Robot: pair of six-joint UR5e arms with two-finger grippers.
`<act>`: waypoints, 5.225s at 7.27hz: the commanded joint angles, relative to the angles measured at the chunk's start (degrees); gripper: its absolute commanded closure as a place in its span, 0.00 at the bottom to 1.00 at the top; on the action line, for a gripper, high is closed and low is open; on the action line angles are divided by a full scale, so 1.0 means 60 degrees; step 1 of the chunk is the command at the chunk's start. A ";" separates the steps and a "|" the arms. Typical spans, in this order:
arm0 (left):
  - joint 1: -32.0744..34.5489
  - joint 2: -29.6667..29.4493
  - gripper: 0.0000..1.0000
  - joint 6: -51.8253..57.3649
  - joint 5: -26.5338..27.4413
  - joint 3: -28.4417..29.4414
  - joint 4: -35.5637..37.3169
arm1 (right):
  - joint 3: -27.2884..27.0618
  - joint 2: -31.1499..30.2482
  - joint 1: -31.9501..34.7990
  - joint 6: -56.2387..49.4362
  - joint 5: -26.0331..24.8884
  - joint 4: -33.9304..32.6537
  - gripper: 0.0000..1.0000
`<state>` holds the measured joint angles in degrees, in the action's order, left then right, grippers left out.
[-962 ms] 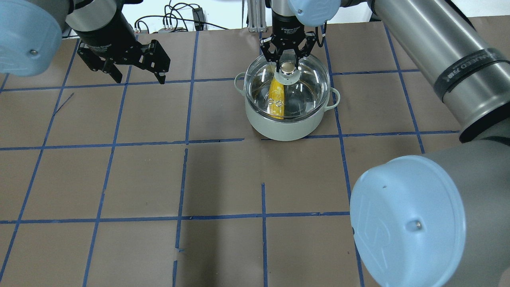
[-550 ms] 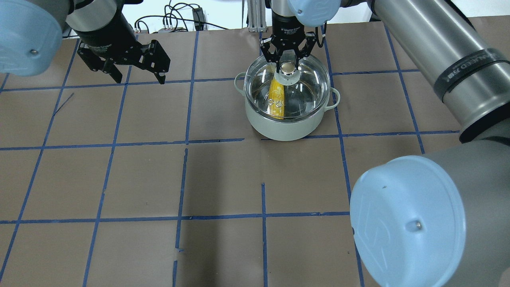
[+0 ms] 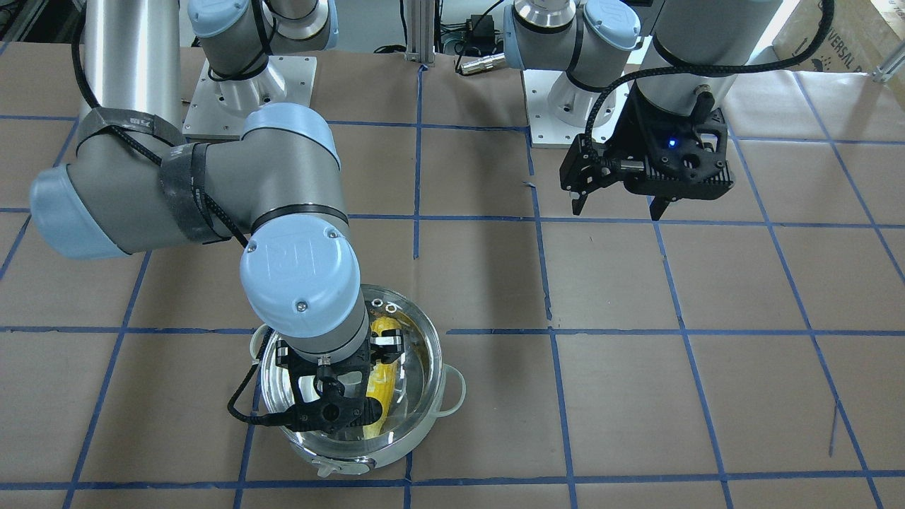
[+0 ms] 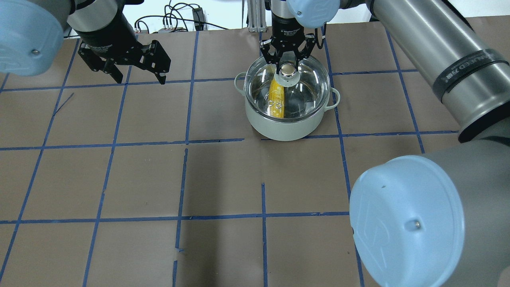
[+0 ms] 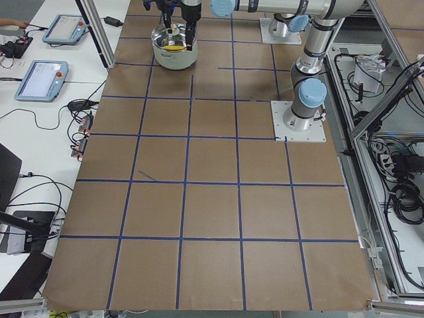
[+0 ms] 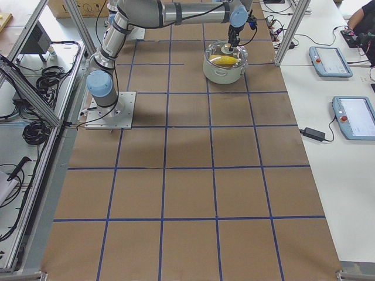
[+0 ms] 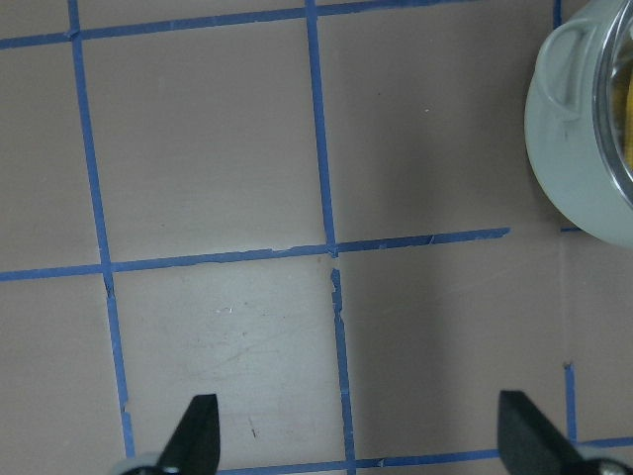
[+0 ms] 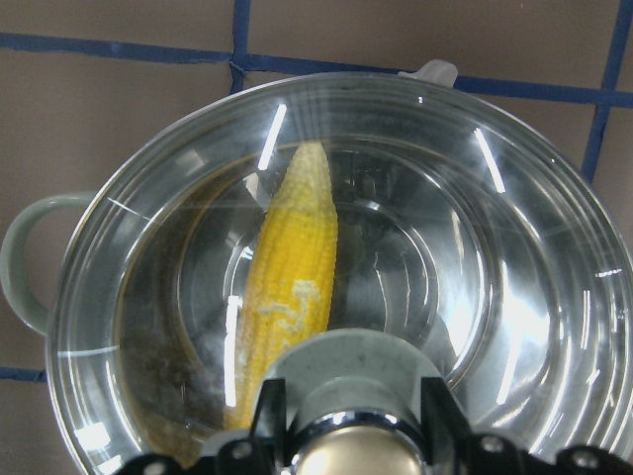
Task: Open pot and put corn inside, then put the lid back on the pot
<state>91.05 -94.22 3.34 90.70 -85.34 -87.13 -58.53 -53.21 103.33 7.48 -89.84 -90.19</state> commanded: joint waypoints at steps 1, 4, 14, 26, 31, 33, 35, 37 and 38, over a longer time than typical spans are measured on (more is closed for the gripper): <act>0.0000 0.0014 0.00 0.0000 0.0000 0.0000 0.0006 | -0.0001 -0.0037 0.0006 0.0013 -0.0012 0.0045 0.61; 0.0000 0.0014 0.00 0.0000 0.0000 0.0000 0.0006 | -0.0001 -0.0037 0.0006 -0.0001 -0.0026 0.0104 0.61; 0.0000 0.0014 0.00 0.0000 0.0000 0.0000 0.0006 | -0.0016 -0.0022 -0.0038 -0.0016 -0.0085 0.0075 0.32; 0.0000 0.0043 0.00 0.0000 0.0000 0.0000 -0.0009 | -0.1926 -0.3884 -0.2103 -0.1204 -0.0056 0.1804 0.00; -0.0014 0.0073 0.00 0.0015 0.0000 0.0000 0.0006 | -0.2945 -0.4416 -0.2221 -0.1144 -0.0056 0.1672 0.00; -0.0014 0.0073 0.00 0.0000 -0.0014 0.0044 0.0020 | -0.3571 -0.4723 -0.2221 -0.1129 -0.0041 0.1570 0.00; -0.0014 0.0073 0.00 0.0145 0.0014 -0.0013 0.0035 | -0.3853 -0.4812 -0.2206 -0.1086 -0.0144 0.0837 0.00; 0.0000 -0.0059 0.00 0.0132 0.0000 -0.0422 0.0078 | -0.3883 -0.4813 -0.2177 -0.1027 -0.0071 0.0837 0.00; -0.0029 -0.0364 0.00 0.0059 -0.0014 -0.0802 0.0630 | -0.3868 -0.4813 -0.2177 -0.1027 -0.0012 0.0837 0.00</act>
<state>91.00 -94.90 4.00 90.72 -87.89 -85.86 -81.73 -82.06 90.23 1.27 -90.29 -85.10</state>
